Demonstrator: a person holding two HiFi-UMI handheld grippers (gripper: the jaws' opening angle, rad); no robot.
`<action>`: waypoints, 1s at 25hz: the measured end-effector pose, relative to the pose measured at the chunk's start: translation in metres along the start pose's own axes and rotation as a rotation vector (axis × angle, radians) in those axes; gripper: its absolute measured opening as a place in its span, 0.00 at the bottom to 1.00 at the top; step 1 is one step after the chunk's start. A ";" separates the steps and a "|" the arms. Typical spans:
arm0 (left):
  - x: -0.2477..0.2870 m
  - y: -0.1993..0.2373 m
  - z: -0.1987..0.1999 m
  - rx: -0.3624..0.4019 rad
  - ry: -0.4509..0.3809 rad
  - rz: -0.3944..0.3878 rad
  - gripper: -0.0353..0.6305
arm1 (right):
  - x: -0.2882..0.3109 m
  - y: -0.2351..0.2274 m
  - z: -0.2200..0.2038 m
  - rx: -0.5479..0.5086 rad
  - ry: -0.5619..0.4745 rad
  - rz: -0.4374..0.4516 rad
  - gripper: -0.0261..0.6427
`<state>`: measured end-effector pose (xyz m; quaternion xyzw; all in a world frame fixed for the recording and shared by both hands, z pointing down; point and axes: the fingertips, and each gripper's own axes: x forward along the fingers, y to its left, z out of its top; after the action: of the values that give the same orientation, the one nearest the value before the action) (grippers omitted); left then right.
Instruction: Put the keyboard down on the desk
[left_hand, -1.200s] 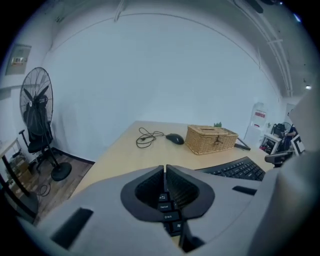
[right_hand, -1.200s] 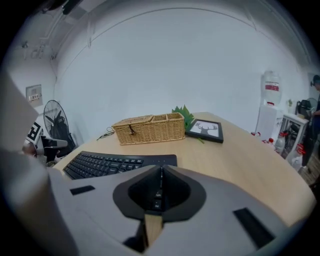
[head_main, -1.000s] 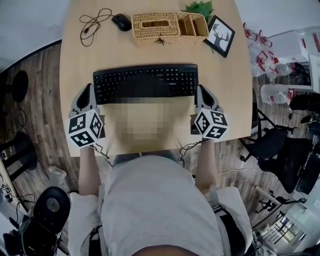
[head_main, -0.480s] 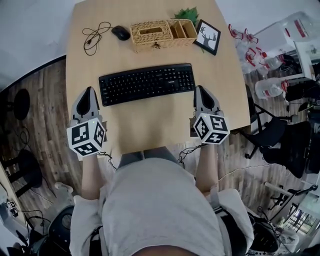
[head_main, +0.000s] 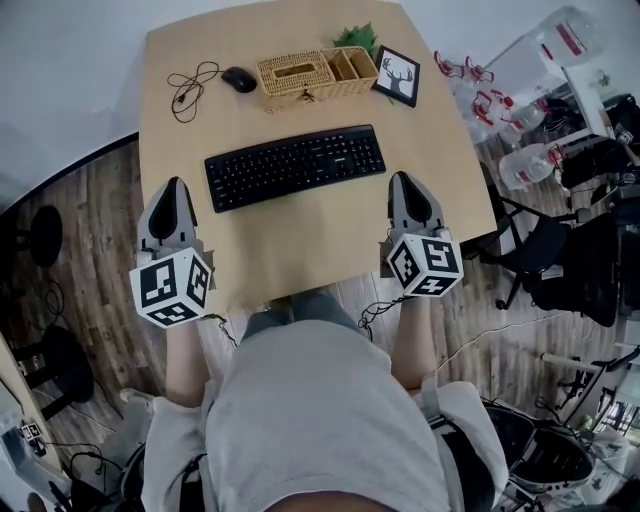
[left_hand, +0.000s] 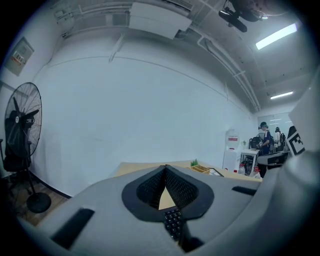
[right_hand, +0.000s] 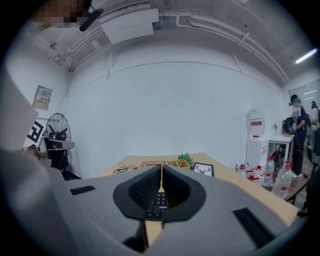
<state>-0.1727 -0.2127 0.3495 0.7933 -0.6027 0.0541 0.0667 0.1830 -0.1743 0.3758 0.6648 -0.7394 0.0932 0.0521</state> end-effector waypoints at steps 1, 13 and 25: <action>-0.004 0.000 0.005 0.013 -0.011 -0.003 0.07 | -0.005 0.003 0.004 -0.001 -0.012 -0.002 0.06; -0.043 -0.008 0.045 0.066 -0.118 -0.075 0.07 | -0.055 0.033 0.041 -0.034 -0.131 -0.035 0.06; -0.061 -0.010 0.060 0.081 -0.179 -0.098 0.07 | -0.085 0.046 0.060 -0.053 -0.203 -0.064 0.06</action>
<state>-0.1793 -0.1626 0.2798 0.8254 -0.5643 0.0040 -0.0168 0.1500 -0.0991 0.2972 0.6925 -0.7214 0.0041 -0.0028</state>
